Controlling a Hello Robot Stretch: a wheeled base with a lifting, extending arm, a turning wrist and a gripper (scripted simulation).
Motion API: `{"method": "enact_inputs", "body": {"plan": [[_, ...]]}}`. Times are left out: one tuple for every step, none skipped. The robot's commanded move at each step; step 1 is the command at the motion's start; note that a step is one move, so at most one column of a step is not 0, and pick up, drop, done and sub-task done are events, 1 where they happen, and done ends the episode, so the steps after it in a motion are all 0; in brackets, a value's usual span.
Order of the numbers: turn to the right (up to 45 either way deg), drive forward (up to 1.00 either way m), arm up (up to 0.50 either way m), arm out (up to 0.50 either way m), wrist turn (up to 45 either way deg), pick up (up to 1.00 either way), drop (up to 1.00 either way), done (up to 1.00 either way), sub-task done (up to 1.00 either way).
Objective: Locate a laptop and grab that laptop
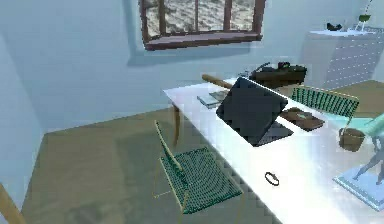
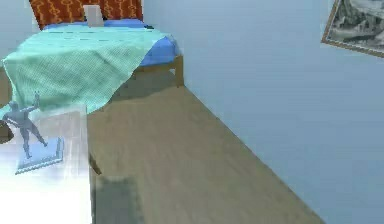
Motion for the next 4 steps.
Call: {"method": "enact_inputs", "body": {"plan": [[-45.0,0.0,0.0,0.0,0.0,0.0,0.0,0.0,0.0],[-24.0,0.0,0.0,0.0,0.0,0.0,0.0,0.0,0.0],[45.0,0.0,0.0,0.0,0.0,0.0,0.0,0.0,0.0],[15.0,0.0,0.0,0.0,0.0,0.0,0.0,0.0,0.0]]}}
